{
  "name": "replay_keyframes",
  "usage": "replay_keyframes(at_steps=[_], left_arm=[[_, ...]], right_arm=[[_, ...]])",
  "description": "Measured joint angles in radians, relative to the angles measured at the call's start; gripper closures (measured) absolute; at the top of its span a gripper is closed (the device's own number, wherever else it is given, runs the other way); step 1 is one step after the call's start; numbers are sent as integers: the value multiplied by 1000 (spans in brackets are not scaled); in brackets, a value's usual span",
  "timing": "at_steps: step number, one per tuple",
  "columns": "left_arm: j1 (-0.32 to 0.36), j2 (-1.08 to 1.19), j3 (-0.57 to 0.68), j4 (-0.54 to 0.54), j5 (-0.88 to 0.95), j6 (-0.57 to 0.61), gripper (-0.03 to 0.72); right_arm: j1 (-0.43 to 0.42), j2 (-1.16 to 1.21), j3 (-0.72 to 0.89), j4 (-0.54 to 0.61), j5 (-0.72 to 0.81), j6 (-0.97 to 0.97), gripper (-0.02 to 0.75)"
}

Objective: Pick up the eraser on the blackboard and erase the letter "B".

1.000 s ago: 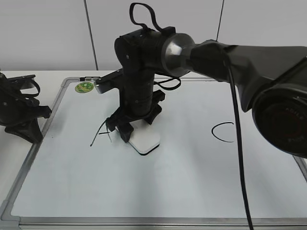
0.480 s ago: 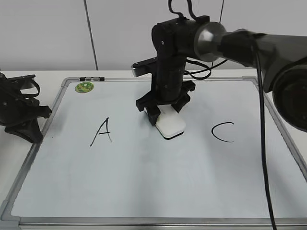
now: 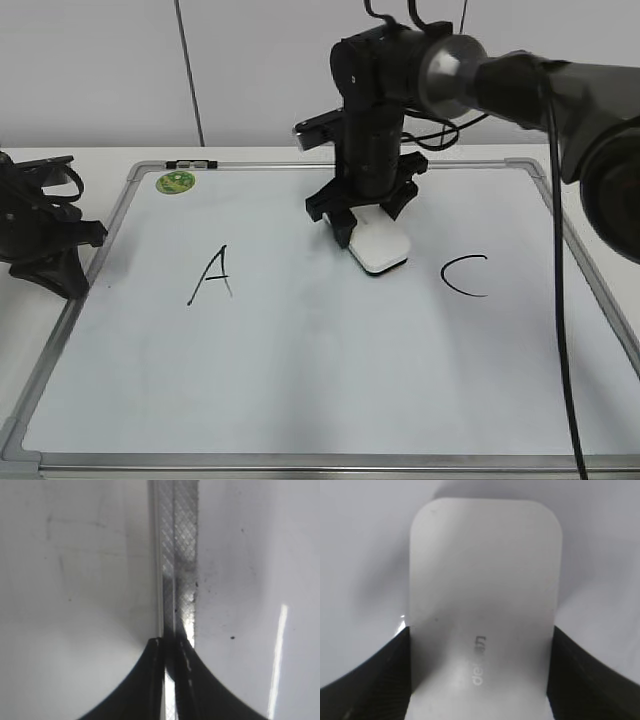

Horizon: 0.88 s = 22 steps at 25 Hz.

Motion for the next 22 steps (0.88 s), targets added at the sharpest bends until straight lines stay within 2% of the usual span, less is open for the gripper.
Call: replay_keyframes(at_steps=[13,22], left_arm=[[0,0,-1,0,0,0,678],[0,0,-1,2,0,0,678]], right_arm=[[-4,-226,-10,-85,13,-22,195],[-42,-328,88,-125,19,-29,195]])
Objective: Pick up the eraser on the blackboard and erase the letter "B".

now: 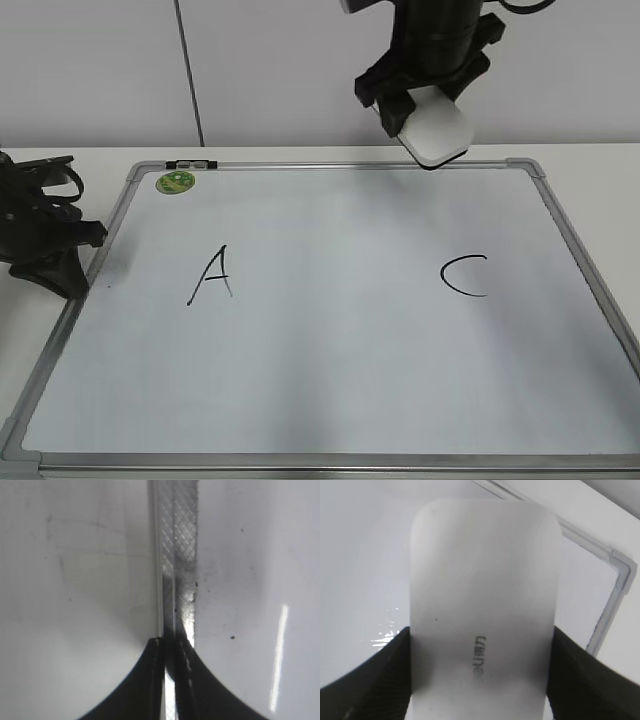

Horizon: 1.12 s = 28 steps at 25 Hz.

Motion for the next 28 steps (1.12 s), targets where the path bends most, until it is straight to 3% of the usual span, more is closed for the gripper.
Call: replay_keyframes(at_steps=[20,28], left_arm=[[0,0,0,0,-2,0,678],[0,0,0,2,-2,0,678]], right_arm=[[-218,-203,325,-73,2,1,195],[-335,-278,545,0,-33,20,195]])
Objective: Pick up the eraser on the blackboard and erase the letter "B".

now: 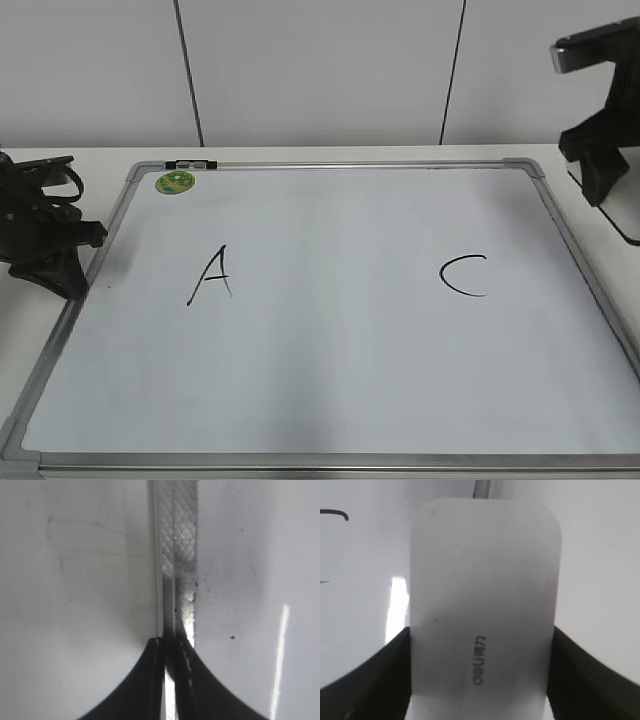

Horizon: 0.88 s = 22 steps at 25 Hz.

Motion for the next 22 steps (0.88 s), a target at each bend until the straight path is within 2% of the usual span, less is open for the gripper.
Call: replay_keyframes(at_steps=[11,22], left_arm=[[0,0,0,0,0,0,678],[0,0,0,0,2,0,678]], right_arm=[[-69,-21,312,108,-312,7,195],[-109,14,356,191,-500,-10,195]])
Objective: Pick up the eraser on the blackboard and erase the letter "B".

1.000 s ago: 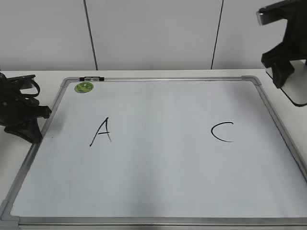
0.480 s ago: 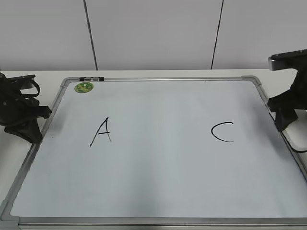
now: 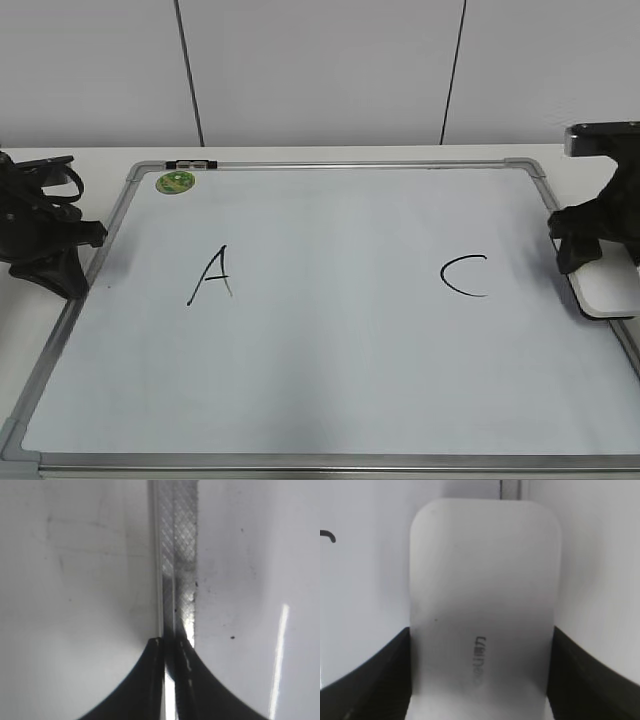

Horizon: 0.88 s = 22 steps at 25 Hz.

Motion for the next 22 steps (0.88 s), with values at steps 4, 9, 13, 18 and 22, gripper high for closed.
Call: replay_keyframes(at_steps=[4,9,13,18,22], left_arm=[[0,0,0,0,0,0,678],[0,0,0,0,0,0,678],[0,0,0,0,0,0,678],[0,0,0,0,0,0,678],[0,0,0,0,0,0,678]], right_arm=[[0,30,2,25,-39,-16,195],[0,54,-8,32,-73,-18,195],[0,91,-49,52,-73,-31,195],[0,114,-70,122,-73,-97,195],[0,114,-70,137,-73,-111,195]])
